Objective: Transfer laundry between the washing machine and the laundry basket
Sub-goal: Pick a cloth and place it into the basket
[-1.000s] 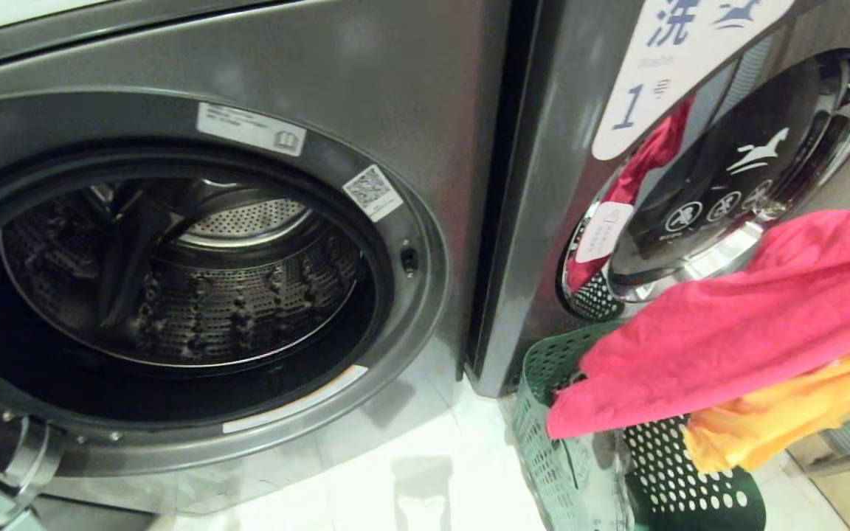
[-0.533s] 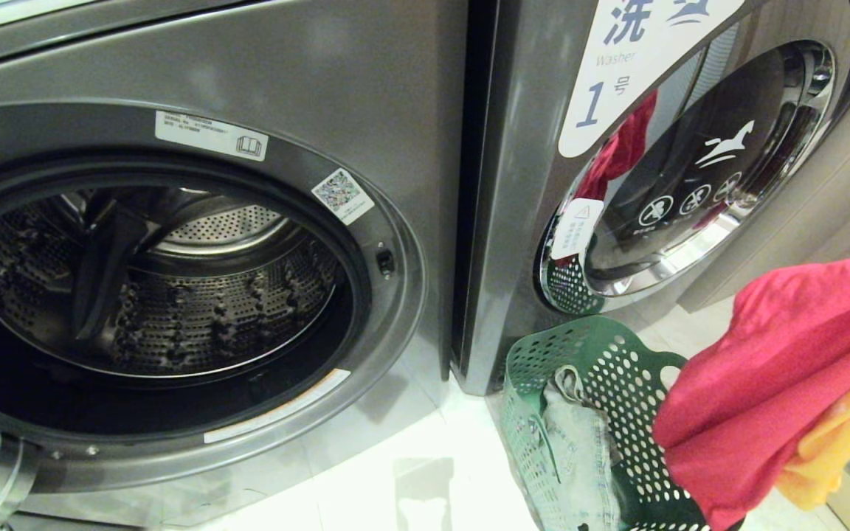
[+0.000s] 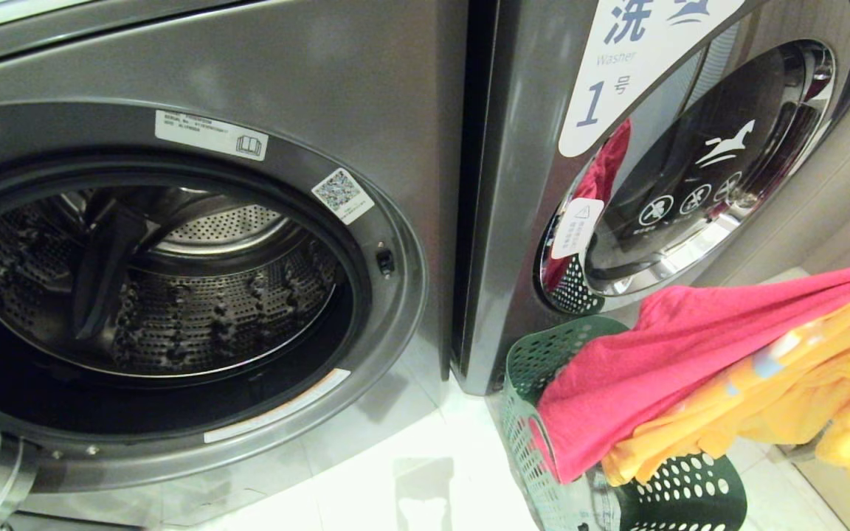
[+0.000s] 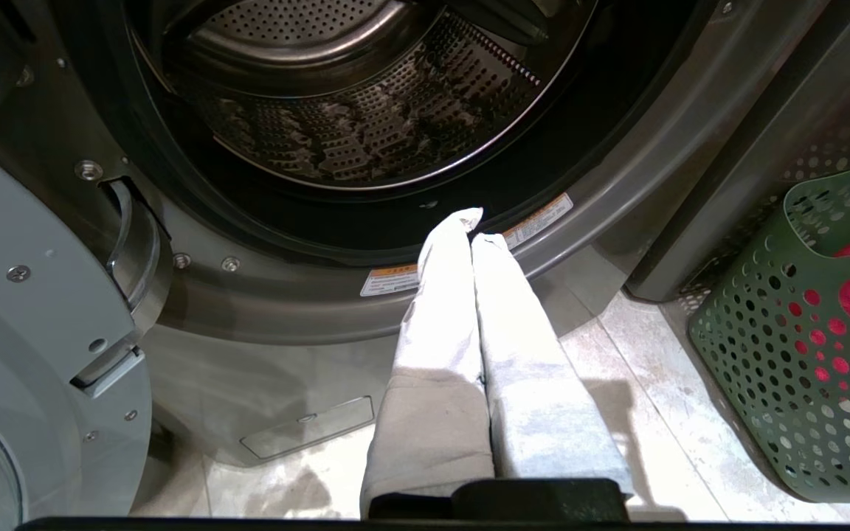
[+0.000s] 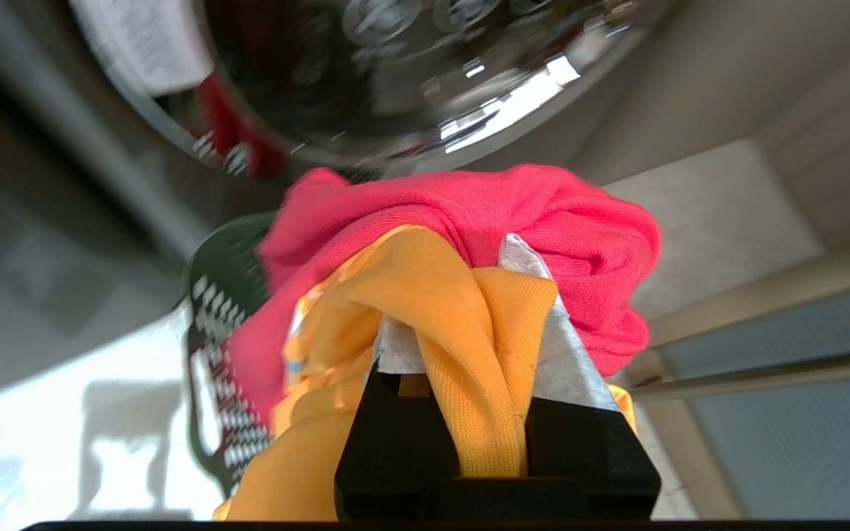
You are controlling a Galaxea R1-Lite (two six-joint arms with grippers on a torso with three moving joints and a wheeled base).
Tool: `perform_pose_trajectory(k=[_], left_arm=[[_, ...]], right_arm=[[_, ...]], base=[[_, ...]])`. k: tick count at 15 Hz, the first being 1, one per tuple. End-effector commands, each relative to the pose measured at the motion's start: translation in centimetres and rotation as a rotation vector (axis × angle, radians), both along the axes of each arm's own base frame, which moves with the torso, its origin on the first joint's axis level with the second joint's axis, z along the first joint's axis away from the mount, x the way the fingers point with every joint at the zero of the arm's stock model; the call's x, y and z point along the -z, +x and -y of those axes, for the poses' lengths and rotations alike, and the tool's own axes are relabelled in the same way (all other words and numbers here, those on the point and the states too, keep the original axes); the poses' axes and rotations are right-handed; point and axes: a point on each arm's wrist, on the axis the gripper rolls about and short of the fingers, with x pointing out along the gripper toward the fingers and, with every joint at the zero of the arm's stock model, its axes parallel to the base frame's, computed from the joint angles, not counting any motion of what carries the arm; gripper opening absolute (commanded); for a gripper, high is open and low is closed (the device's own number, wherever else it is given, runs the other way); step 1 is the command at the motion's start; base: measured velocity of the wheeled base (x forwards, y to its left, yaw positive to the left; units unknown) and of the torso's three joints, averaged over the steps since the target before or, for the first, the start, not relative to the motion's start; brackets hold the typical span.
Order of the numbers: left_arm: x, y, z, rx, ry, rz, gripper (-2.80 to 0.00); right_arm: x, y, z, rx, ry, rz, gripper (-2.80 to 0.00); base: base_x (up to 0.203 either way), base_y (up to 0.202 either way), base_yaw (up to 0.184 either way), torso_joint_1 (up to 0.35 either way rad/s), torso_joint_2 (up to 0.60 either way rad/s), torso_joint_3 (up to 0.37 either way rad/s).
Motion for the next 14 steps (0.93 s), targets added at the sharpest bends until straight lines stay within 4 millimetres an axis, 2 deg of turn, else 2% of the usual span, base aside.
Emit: perform_pose_trajectory(k=[1,5,7,10,14], left_arm=[[1.1,0.3,0.0,-0.002,-0.001,-0.040,-2.80],[1.1,0.3,0.0,-0.002,-0.001,-0.040,-2.80],[1.1,0.3,0.0,-0.002,-0.001,-0.040,-2.80],[1.1,0.3,0.0,-0.002,-0.003,-0.040,-2.80],[1.1,0.3,0.0,-0.002,-0.003,-0.040,-2.80]], right_arm=[[2.0,2.1,-1.1,-0.033,-0.029,-0.097,-2.80],[5.3,5.3,-2.3,-0.004,-0.043,-0.248,-2.80],[6.7,7.6,-2.5,0.045,-0.028,-0.248,-2.80],[7.9,10.9,-1.0,0.172,-0.007,-0.233,-2.80],[8.7,11.7,-0.9,0.150,-0.004,-0.261,-2.80]], base=[[0.000,0.000,0.000,0.000,0.00,0.000],[0.000,0.000,0.000,0.000,0.00,0.000],[0.000,0.000,0.000,0.000,0.00,0.000],[0.000,0.000,0.000,0.000,0.00,0.000],[0.000,0.000,0.000,0.000,0.00,0.000]])
